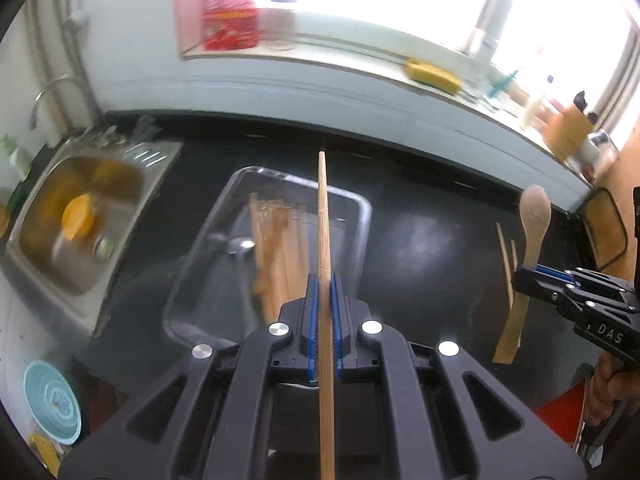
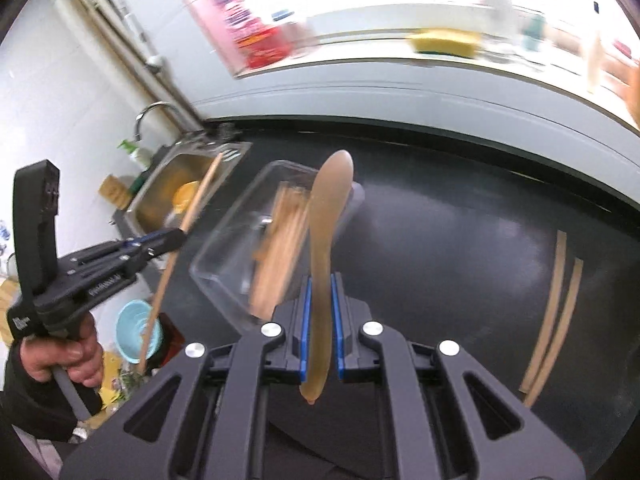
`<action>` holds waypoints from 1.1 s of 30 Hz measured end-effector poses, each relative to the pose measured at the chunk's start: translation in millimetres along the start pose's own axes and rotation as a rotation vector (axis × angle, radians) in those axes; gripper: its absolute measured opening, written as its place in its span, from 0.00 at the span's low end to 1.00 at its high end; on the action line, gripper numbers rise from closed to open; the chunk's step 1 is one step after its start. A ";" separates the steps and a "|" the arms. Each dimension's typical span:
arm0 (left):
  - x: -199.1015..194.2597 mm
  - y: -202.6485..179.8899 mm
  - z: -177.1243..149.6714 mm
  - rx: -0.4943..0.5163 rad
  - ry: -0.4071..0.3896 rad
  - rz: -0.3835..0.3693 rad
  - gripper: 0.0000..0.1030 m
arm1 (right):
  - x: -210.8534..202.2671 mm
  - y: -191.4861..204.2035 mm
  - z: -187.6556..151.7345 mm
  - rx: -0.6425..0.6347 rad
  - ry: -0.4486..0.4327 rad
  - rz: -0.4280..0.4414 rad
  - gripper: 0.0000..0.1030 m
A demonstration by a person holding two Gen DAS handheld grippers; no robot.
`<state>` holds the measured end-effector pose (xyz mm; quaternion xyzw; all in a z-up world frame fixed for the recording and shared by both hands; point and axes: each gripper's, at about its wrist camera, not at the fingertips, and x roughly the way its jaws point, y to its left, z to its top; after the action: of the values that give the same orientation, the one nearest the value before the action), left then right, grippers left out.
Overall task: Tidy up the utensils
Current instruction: 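Carry the spoon in the right tool while the left tool carries the chopstick over the tray, then open the right tool over the tray while the left tool releases the chopstick there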
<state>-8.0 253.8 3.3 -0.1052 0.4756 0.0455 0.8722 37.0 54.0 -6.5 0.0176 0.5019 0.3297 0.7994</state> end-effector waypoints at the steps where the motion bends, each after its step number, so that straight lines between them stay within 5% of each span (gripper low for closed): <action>1: 1.6 8.9 0.5 -0.007 0.007 -0.003 0.05 | 7.7 11.6 5.3 -0.009 0.004 0.015 0.10; 9: 19.3 42.5 4.5 -0.036 0.050 -0.025 0.05 | 50.3 59.9 26.6 -0.046 0.062 0.047 0.10; 18: 57.2 52.4 16.4 -0.059 0.109 -0.059 0.06 | 87.3 58.0 40.9 -0.008 0.116 0.024 0.10; 33: 135.6 72.4 31.8 -0.077 0.161 0.045 0.06 | 192.7 50.0 66.4 -0.043 0.286 -0.065 0.10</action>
<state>78.7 328.6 -103.9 -0.1311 0.5445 0.0744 0.8251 119.2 218.2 -108.0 -0.0631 0.6038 0.3135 0.7301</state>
